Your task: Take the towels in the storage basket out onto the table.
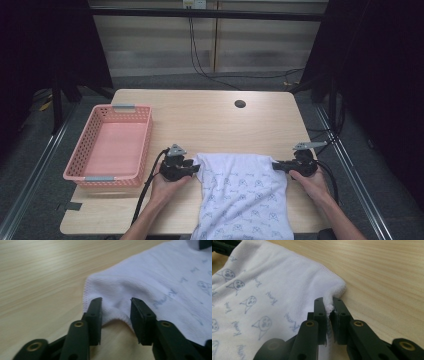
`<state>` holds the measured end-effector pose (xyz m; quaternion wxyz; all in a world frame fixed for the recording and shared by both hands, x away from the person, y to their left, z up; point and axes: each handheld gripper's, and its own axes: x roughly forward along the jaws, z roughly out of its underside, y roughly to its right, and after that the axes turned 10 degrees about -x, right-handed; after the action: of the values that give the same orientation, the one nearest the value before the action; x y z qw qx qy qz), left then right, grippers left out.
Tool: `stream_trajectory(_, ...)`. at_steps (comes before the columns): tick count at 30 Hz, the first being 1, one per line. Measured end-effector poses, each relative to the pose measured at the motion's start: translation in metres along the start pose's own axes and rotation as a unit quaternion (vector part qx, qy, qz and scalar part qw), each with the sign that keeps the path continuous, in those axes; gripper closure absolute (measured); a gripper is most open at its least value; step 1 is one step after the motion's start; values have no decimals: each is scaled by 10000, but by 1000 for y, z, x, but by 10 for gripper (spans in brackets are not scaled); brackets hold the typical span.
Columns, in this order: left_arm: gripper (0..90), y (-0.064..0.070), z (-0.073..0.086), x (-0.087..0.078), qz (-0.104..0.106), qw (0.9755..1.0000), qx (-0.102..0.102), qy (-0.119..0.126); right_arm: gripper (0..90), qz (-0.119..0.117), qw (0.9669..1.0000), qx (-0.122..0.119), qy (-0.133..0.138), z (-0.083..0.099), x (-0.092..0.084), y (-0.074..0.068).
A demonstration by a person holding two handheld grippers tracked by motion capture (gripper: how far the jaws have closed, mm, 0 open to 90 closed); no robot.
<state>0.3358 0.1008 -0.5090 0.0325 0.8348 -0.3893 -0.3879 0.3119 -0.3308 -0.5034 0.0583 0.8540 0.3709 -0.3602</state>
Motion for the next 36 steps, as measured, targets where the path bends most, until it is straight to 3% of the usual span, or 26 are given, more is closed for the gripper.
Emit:
stream_trajectory(1,707,2,0,2,132,9999,9,-65,834,-12,10000,20,21,0,-1,0)
stream_trajectory(3,835,7,-2,5,193,9995,136,-192,836,-49,10000,44,46,0,-1,0)
stream_trajectory(5,860,8,-3,6,231,9993,139,-254,846,-91,9999,91,100,-1,-2,-1)
stream_trajectory(7,866,3,-3,3,374,9988,-61,-320,858,-167,9997,79,164,-2,-6,-2)
stream_trajectory(10,872,0,-6,-9,474,9987,-154,-124,862,-187,9990,90,384,-6,-15,-2)
stream_trajectory(11,872,1,-10,-17,626,9978,-229,57,863,-193,9988,95,442,-7,-17,-2)
stream_trajectory(15,875,5,-23,-44,631,9968,-179,462,864,-60,9978,11,655,-14,-28,-4)
stream_trajectory(17,875,4,-28,-57,754,9942,-265,724,865,-43,9965,-21,832,-19,-33,-6)
stream_trajectory(20,876,2,-39,-81,600,9938,-90,930,865,-14,9938,-56,1114,-31,-45,-8)
stream_trajectory(26,876,1,-69,-139,502,9873,116,1500,867,104,9857,-223,1668,-67,-74,-9)
stream_trajectory(29,876,0,-86,-164,465,9822,181,1809,867,135,9814,-358,1882,-89,-85,-12)
stream_trajectory(33,876,-2,-109,-183,325,9786,264,2017,867,170,9745,-573,2161,-120,-98,-17)
stream_trajectory(36,875,-10,-125,-180,97,9782,247,2060,866,270,9713,-676,2264,-144,-101,-14)
